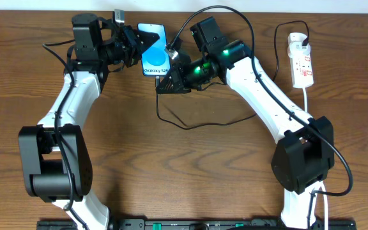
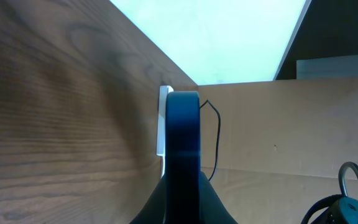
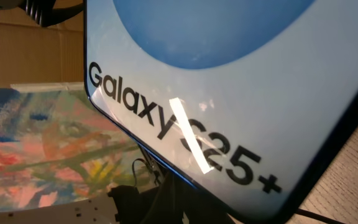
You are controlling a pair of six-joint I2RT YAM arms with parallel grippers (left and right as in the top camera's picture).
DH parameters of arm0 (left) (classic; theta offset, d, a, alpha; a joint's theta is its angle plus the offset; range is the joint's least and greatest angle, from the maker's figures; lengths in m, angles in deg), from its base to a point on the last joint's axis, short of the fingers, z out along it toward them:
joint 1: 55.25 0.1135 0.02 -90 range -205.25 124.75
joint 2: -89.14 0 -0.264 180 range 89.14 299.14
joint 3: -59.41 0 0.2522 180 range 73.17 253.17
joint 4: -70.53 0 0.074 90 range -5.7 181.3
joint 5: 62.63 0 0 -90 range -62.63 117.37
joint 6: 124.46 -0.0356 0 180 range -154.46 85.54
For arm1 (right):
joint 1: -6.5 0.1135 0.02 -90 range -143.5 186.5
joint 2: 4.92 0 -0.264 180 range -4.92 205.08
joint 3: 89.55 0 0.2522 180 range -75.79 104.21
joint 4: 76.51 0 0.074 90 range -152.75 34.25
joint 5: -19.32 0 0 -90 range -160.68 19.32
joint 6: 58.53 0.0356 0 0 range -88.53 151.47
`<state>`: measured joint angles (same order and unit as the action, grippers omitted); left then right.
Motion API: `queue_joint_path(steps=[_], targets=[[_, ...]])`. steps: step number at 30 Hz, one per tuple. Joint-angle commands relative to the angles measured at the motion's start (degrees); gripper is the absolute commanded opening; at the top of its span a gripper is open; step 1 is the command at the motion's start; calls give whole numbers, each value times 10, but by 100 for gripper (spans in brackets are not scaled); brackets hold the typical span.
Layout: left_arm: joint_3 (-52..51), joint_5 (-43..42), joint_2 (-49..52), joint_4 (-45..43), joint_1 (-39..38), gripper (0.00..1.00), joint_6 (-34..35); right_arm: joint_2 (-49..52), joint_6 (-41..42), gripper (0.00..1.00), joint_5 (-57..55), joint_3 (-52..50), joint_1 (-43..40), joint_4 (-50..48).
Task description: Plug charger to phone and switch on socket
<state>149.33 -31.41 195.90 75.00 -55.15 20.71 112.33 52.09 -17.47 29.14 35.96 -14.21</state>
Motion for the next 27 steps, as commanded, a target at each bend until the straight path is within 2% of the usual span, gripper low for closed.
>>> queue_joint_path(steps=[1,21,27], targets=[[7,-32,-2,-2,-2,7,-26,-39,-1,1,11,3,-15,-10],[7,-36,-2,-2,-2,7,-26,-72,-8,1,-13,3,-17,-8],[7,-35,-2,-15,16,7,-26,-72,-40,1,-112,3,-31,55]])
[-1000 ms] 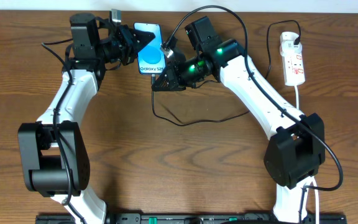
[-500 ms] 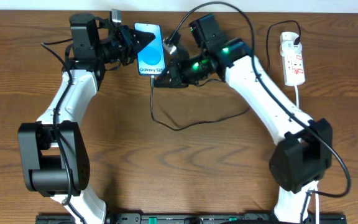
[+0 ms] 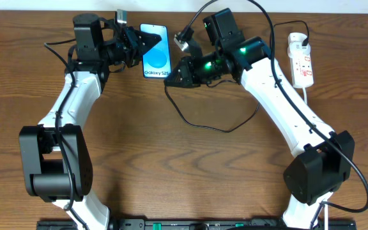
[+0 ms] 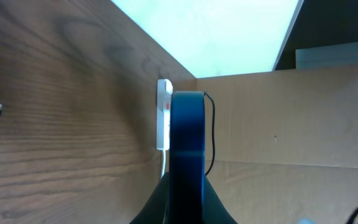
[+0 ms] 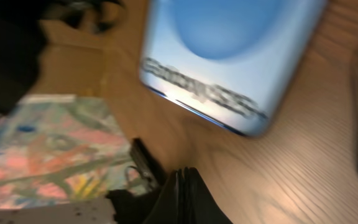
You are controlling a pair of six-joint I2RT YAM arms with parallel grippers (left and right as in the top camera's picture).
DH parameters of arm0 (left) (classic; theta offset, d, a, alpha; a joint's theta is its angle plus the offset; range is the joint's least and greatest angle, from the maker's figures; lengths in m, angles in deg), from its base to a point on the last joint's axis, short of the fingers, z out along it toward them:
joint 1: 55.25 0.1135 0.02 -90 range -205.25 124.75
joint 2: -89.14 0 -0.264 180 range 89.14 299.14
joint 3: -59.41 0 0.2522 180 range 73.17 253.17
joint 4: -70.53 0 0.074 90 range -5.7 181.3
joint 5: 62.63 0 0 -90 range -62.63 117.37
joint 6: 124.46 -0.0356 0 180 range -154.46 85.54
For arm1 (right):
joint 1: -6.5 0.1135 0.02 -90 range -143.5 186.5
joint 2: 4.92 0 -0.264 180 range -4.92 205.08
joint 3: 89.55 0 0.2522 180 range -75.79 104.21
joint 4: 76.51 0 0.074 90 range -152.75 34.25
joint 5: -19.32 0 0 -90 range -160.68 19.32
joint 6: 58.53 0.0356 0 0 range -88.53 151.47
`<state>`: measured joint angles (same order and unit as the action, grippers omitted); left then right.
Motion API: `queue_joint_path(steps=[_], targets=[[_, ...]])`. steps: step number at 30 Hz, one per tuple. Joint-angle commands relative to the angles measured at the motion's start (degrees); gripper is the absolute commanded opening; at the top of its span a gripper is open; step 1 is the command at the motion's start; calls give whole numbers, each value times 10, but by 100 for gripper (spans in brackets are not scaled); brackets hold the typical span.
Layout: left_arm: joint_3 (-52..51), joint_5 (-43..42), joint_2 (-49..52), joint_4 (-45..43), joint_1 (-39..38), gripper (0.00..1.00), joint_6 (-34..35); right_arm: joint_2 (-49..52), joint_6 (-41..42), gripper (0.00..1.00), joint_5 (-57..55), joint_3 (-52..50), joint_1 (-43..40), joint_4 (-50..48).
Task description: Plug charger to phone and switch on socket
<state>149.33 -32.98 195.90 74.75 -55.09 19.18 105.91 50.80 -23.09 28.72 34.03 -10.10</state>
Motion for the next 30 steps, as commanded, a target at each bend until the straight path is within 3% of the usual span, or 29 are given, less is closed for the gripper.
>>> queue_joint_path(steps=[1,4,8,11,15,23,30], targets=[[7,-20,-2,-16,22,7,-9,-8,-33,1,-72,7,-16,24],[7,-20,-2,-24,48,7,13,-8,-37,10,-131,7,-24,37],[7,-20,-2,-24,76,7,30,2,-19,41,-226,7,-13,23],[7,-20,-2,-34,89,7,35,28,-8,66,-235,8,1,-2],[7,-21,-3,-39,104,7,41,86,22,70,-248,36,11,-31],[7,-35,-3,-38,124,7,41,248,45,71,-381,215,43,-21],[7,-36,-3,-38,124,7,41,321,64,68,-506,244,84,-40]])
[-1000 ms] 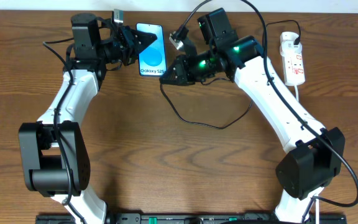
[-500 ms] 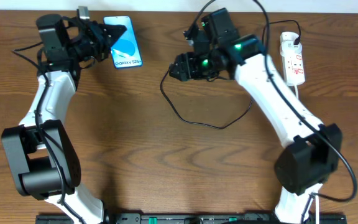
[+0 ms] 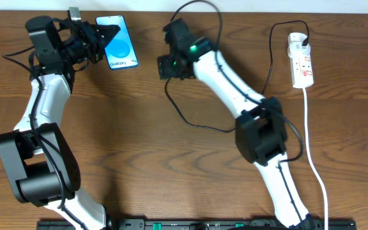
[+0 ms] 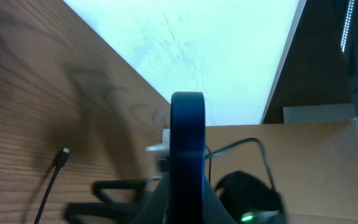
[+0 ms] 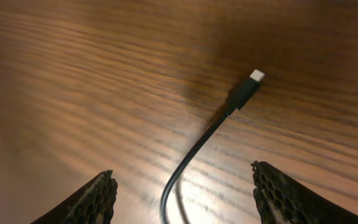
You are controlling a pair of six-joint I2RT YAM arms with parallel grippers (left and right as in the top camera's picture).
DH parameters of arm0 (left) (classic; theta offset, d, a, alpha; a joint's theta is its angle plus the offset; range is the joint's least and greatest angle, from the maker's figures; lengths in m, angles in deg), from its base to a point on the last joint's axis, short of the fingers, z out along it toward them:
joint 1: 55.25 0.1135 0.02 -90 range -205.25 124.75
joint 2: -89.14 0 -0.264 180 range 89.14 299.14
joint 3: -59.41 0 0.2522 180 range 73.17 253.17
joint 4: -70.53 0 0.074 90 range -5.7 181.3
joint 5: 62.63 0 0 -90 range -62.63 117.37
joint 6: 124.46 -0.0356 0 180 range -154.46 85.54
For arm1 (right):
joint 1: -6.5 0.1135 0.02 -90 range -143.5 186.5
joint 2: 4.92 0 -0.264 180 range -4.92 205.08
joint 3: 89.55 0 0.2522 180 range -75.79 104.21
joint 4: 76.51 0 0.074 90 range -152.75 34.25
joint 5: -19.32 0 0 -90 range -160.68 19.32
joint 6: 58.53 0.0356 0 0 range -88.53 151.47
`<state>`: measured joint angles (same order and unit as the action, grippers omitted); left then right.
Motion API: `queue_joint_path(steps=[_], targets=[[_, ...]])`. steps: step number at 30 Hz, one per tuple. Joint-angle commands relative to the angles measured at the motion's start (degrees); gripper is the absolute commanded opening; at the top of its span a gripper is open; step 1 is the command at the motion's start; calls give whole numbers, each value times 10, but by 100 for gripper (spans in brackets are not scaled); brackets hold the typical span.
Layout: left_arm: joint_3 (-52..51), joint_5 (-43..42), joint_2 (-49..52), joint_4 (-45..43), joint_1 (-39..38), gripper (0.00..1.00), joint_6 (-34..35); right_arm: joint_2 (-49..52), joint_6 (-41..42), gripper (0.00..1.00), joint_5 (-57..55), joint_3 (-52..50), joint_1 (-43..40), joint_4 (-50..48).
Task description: Plug charger to phone and switch on socket
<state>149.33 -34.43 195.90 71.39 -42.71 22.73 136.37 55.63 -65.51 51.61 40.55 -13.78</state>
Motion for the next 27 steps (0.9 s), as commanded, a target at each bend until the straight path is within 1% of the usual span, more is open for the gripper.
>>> queue_joint_path(steps=[1,7,9,12,15,27], targets=[[7,-21,-3,-5,0,7,5,22,16,68,-103,15,26,-8],[7,-23,-3,0,-1,7,5,35,20,67,-188,15,54,-30],[7,-23,-3,0,-1,7,5,39,20,67,-192,15,56,-39],[7,-27,-3,0,-1,7,5,49,20,63,-192,15,56,-47],[7,-32,-3,0,-1,7,5,57,22,61,-193,15,55,-47],[7,-34,-3,0,-1,7,3,66,60,62,-227,14,50,-50]])
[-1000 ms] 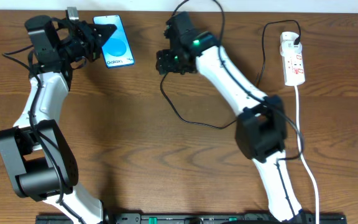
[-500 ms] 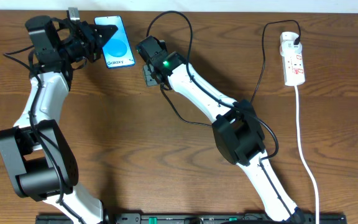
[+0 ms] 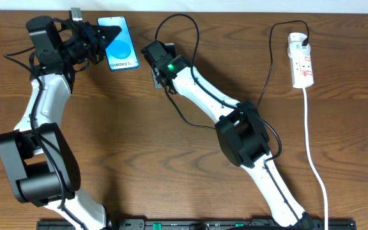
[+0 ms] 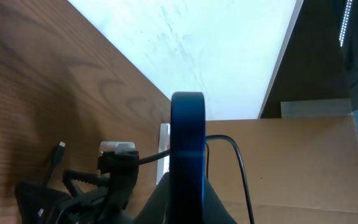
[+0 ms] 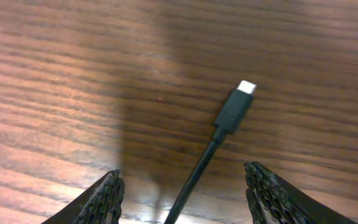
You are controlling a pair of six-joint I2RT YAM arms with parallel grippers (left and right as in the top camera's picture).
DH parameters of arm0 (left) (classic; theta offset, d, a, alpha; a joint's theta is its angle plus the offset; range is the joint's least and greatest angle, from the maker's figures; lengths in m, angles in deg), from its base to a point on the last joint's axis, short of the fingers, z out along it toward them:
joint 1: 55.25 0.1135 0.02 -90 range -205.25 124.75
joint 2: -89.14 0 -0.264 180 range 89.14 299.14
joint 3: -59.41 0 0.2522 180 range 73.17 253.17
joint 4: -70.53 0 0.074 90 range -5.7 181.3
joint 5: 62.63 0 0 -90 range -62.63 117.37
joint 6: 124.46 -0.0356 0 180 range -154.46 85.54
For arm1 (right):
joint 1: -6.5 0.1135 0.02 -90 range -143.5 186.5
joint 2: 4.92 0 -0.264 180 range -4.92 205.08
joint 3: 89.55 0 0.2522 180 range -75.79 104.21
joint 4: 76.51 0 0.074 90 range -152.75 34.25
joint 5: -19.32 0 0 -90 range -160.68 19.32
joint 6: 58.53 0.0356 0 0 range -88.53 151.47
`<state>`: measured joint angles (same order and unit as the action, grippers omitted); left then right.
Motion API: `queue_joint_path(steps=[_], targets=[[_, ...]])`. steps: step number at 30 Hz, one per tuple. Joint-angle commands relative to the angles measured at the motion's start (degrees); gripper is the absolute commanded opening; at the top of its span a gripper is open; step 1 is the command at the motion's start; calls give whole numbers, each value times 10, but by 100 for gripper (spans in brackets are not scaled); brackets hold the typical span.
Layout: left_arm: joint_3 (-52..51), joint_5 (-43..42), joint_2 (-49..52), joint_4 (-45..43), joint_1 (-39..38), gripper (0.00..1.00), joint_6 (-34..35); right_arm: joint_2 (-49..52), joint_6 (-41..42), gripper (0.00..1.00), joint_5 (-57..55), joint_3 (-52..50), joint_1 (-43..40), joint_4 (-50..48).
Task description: Plug charger to phone and switch on socket
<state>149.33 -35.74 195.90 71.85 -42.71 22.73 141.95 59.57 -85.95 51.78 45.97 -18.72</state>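
Note:
My left gripper [image 3: 101, 39] is shut on the blue-screened Galaxy phone [image 3: 121, 43] at the table's back left. In the left wrist view the phone [image 4: 187, 143] shows edge-on between the fingers. The black charger cable's USB-C plug [image 5: 234, 111] lies loose on the wood. My right gripper [image 5: 188, 199] hangs open low over it, with the cable [image 5: 194, 177] running between the fingers [image 5: 99, 198]. In the overhead view the right gripper [image 3: 159, 78] sits right of the phone. The white power strip [image 3: 301, 61] lies at the back right, the cable's other end plugged into it.
The black cable [image 3: 197, 124] loops across the middle of the table and up to the strip. A white lead [image 3: 313, 153] runs from the strip toward the front edge. A cardboard wall [image 4: 291, 168] stands beyond the table.
My right gripper has shifted left and sits closer to the plug, which looks larger, with the cable now between the open fingers. The left gripper still holds the phone in the same place.
At first the left gripper held the phone at the back middle, with the shut right gripper tight against its lower end. Then the two stood slightly apart. Later the phone was at the back left and the right gripper open over the loose plug, where it now hangs closer.

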Motion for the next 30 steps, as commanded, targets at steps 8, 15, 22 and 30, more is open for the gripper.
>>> queue_joint_path(steps=[8,15,22,30], targets=[[7,-27,-3,0,-1,7,-10,29,58,60,1,12,-20,-4],[7,-27,-2,1,-3,7,-15,33,88,49,23,11,-33,-1],[7,-27,-2,2,-11,7,-21,33,99,20,74,11,-52,0],[7,-27,-2,12,-11,7,-23,20,-98,1,288,11,-95,66]])
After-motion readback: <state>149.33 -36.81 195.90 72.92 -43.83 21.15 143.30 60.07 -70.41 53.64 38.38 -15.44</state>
